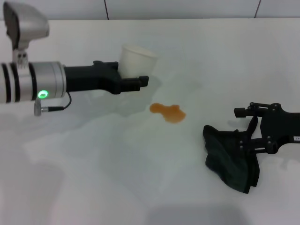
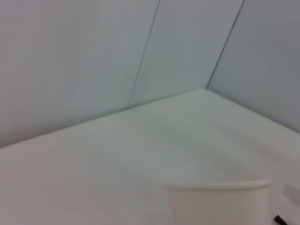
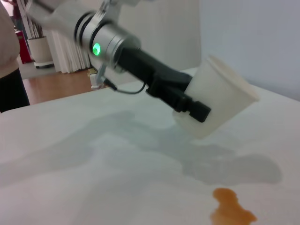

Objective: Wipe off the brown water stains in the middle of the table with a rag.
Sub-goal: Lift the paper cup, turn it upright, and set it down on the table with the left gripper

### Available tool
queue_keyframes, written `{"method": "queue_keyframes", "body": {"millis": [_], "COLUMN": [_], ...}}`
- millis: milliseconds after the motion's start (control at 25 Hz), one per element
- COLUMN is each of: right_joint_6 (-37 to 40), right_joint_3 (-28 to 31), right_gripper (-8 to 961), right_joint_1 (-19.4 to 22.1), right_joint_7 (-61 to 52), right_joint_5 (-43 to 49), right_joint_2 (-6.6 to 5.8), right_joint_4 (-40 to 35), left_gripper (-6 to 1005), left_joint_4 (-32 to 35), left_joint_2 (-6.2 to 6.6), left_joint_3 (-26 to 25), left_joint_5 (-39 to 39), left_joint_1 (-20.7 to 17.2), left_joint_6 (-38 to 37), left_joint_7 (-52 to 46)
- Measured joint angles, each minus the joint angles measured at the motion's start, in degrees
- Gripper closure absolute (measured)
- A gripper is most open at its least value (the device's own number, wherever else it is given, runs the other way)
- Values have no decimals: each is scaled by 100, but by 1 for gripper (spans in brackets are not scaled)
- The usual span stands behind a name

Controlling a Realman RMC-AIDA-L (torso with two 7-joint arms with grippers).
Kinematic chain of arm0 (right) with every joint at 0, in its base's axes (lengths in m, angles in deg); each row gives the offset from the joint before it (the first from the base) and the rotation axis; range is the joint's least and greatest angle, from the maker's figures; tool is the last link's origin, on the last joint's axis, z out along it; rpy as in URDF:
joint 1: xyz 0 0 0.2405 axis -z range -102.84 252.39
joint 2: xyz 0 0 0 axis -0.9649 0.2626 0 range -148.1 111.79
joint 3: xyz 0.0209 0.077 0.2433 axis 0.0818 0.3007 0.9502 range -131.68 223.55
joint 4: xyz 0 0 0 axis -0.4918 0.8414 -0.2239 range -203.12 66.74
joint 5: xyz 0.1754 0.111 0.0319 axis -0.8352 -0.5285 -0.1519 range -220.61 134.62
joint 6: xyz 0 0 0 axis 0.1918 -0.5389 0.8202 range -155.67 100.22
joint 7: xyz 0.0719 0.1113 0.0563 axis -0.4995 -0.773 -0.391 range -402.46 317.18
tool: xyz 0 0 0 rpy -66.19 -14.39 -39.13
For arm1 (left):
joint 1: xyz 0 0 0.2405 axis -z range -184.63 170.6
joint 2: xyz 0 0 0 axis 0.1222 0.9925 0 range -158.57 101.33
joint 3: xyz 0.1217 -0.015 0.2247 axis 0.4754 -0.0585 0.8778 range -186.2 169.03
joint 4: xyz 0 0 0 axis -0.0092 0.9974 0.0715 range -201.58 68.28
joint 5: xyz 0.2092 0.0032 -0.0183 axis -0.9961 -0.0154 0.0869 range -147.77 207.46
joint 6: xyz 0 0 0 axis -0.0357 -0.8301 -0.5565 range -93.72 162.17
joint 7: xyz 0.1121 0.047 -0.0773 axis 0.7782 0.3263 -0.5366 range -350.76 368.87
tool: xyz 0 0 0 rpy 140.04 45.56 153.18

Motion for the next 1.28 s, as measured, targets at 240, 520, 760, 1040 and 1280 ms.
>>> {"method": "queue_keyframes", "body": {"millis": [240, 520, 760, 1040, 1280], "right_joint_6": [-13, -37, -38, -46, -46], "right_joint_3": [0, -1, 0, 0, 0], "right_gripper": [83, 83, 83, 83, 83], "right_joint_1": [-3, -10, -16, -21, -21], "right_joint_7": [2, 2, 2, 2, 2], "right_joint_5": [-42, -42, -50, -51, -51], "right_joint_2": [0, 0, 0, 0, 0], "right_joint_4": [-11, -39, -50, -54, -51], "left_gripper": [309, 309, 309, 310, 310], "left_joint_4": [214, 492, 735, 1100, 1520], "left_joint_2": [10, 11, 14, 1, -6], "left_joint_3": [-7, -10, -10, -10, -18], "left_joint_5": [877, 1728, 1736, 1791, 1925], "left_joint_1": [-636, -1212, -1396, -1501, -1498], "left_joint_6": [24, 79, 446, 1021, 1529], "left_joint_7": [758, 1619, 2331, 3372, 4164]}}
